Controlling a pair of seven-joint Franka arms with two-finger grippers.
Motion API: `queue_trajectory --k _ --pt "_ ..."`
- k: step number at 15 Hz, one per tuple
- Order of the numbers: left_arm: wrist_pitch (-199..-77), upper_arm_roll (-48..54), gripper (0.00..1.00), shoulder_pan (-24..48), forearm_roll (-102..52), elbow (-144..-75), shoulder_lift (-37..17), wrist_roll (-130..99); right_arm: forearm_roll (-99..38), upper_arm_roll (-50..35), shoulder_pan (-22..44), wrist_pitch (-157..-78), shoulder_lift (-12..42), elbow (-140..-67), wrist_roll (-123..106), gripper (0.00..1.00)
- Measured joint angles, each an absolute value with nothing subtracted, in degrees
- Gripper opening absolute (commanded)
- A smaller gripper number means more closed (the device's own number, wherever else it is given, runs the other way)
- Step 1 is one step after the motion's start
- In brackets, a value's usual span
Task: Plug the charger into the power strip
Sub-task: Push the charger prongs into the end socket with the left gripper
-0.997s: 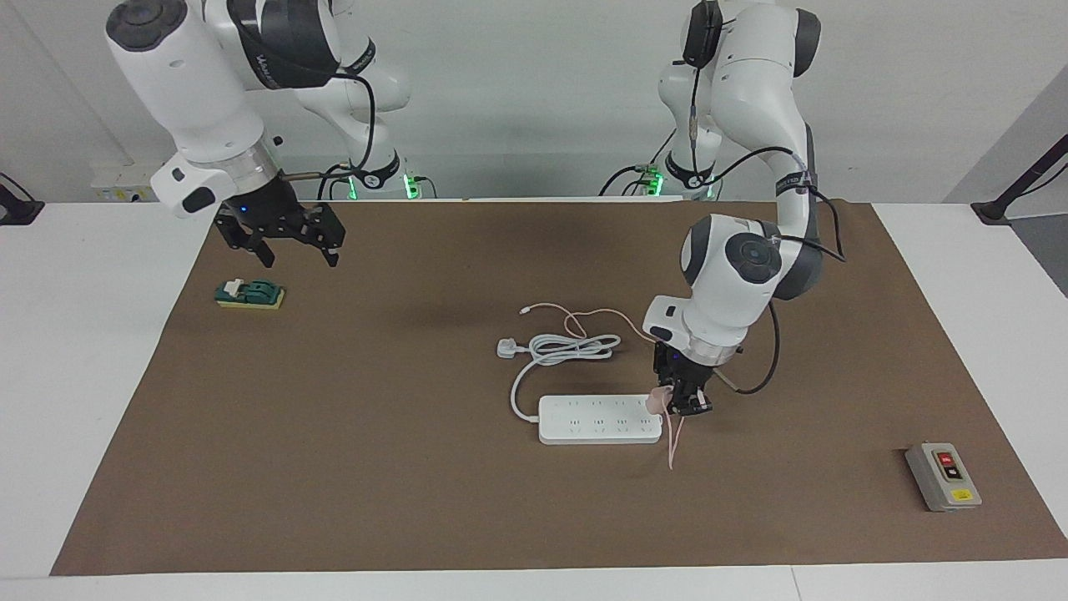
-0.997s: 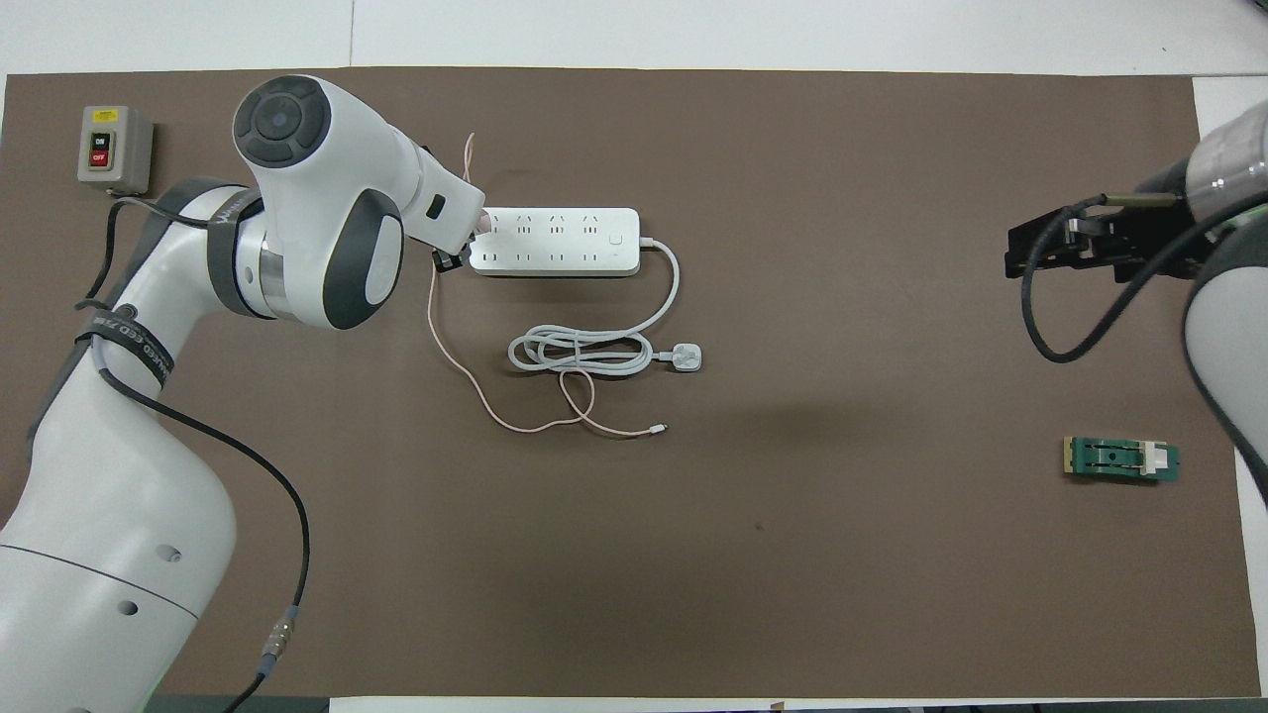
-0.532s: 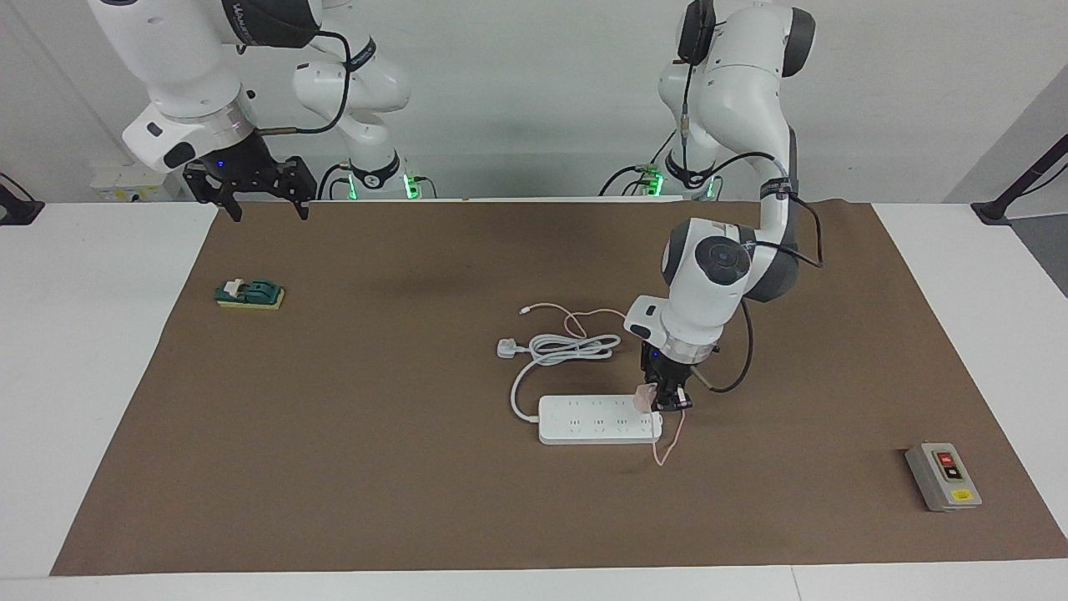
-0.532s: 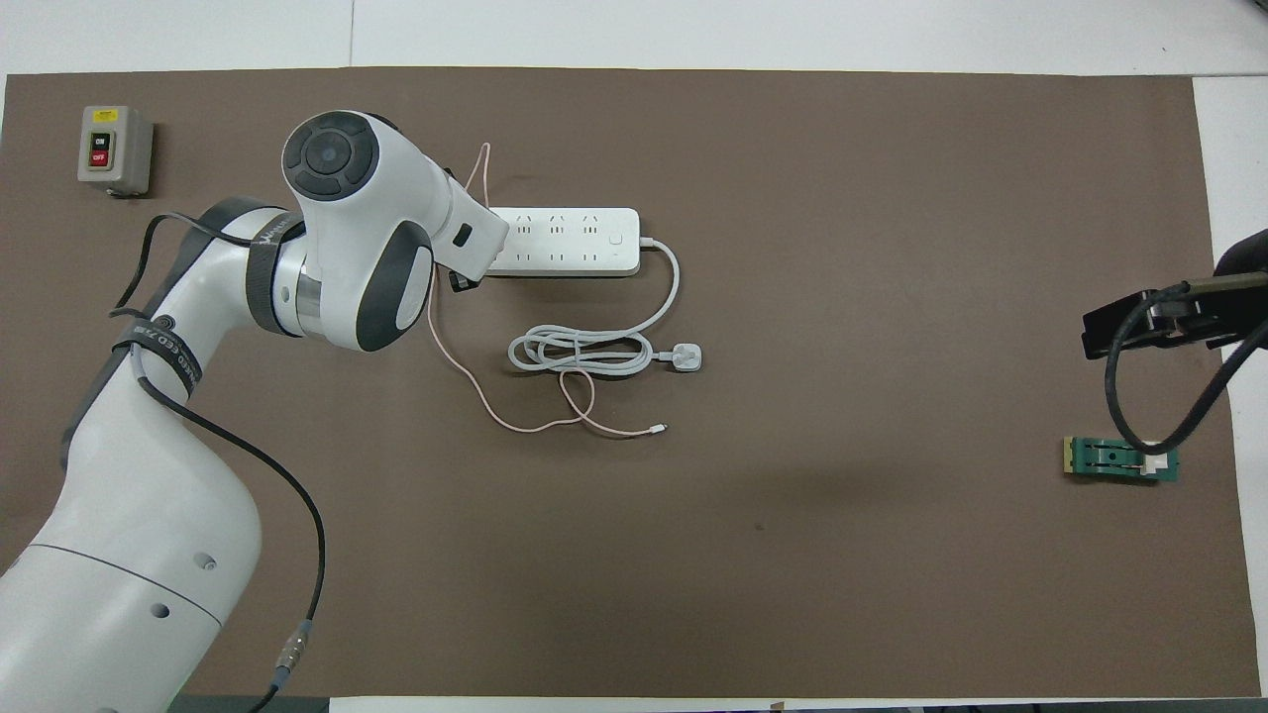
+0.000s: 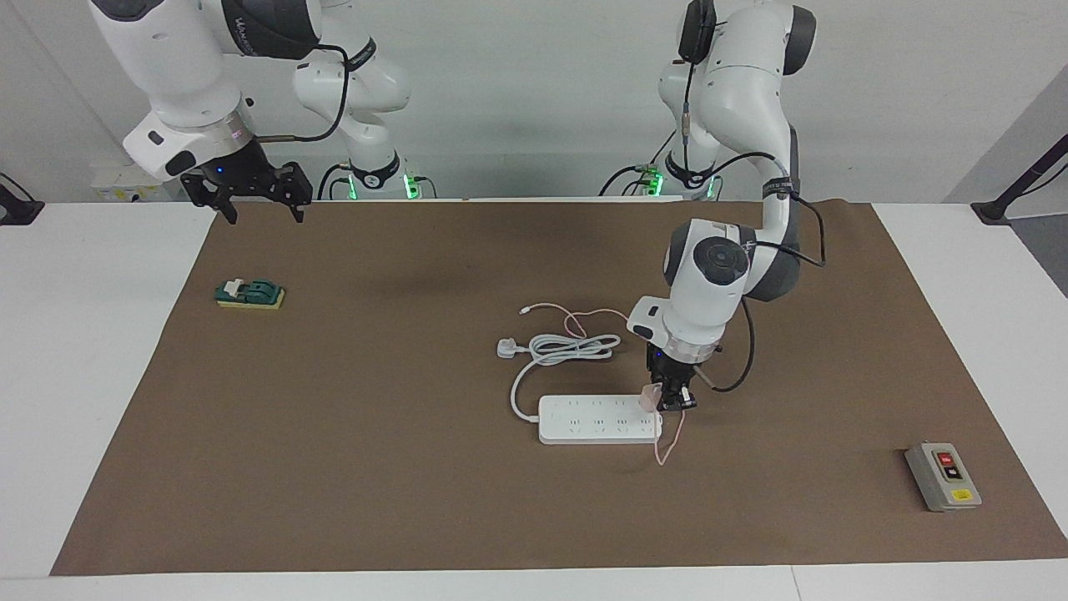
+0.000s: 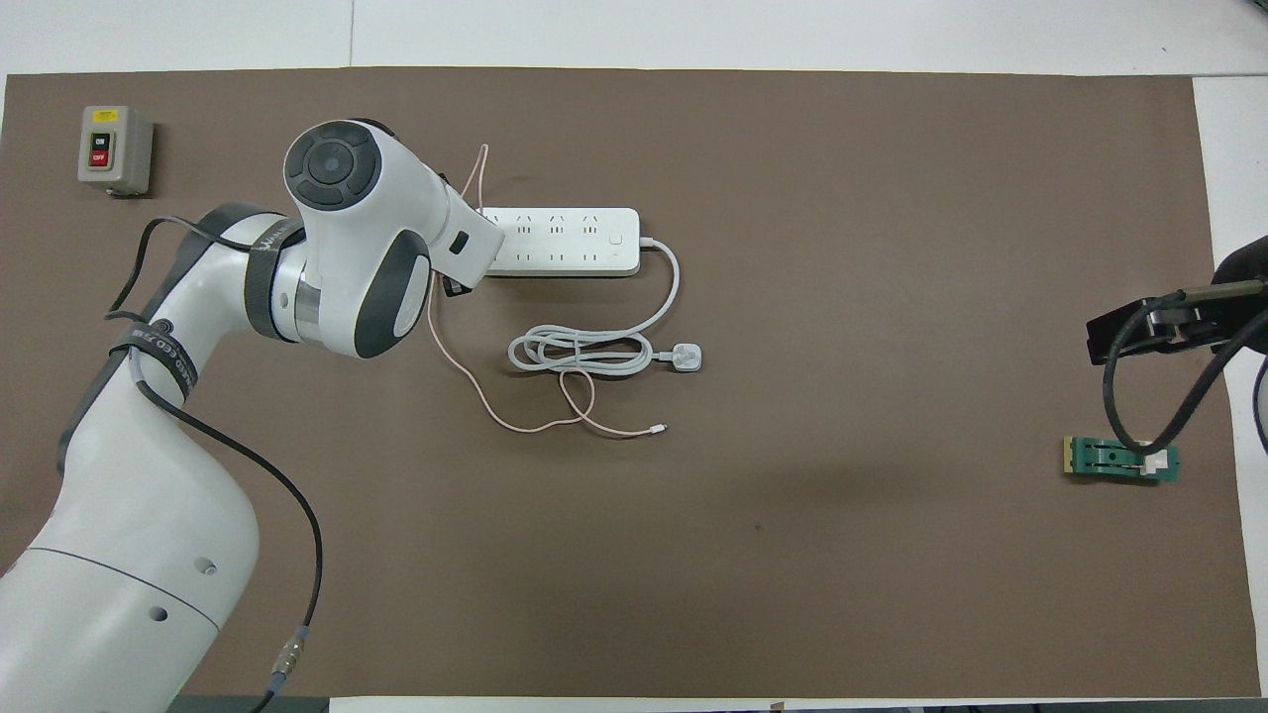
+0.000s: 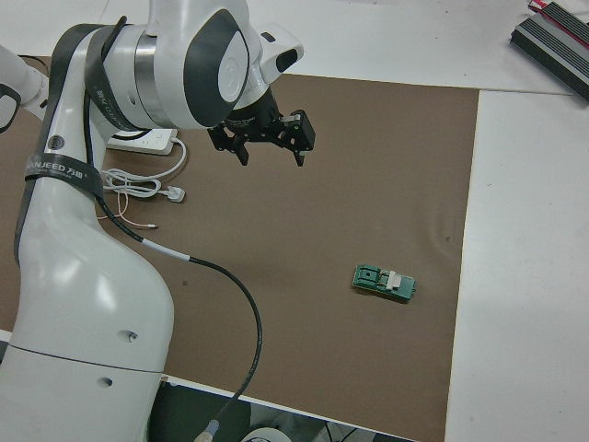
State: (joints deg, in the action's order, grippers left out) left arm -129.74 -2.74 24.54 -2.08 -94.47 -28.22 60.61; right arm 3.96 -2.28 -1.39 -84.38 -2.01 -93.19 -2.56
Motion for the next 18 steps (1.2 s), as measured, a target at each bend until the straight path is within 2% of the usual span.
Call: queue_trajectory --k 18 --pt "-133.17 -2.53 0.0 25.42 -1.45 -98.25 -26.39 58.26 1.86 -2.83 -2.05 -86.63 -2.18 -92.59 -2.39 1.0"
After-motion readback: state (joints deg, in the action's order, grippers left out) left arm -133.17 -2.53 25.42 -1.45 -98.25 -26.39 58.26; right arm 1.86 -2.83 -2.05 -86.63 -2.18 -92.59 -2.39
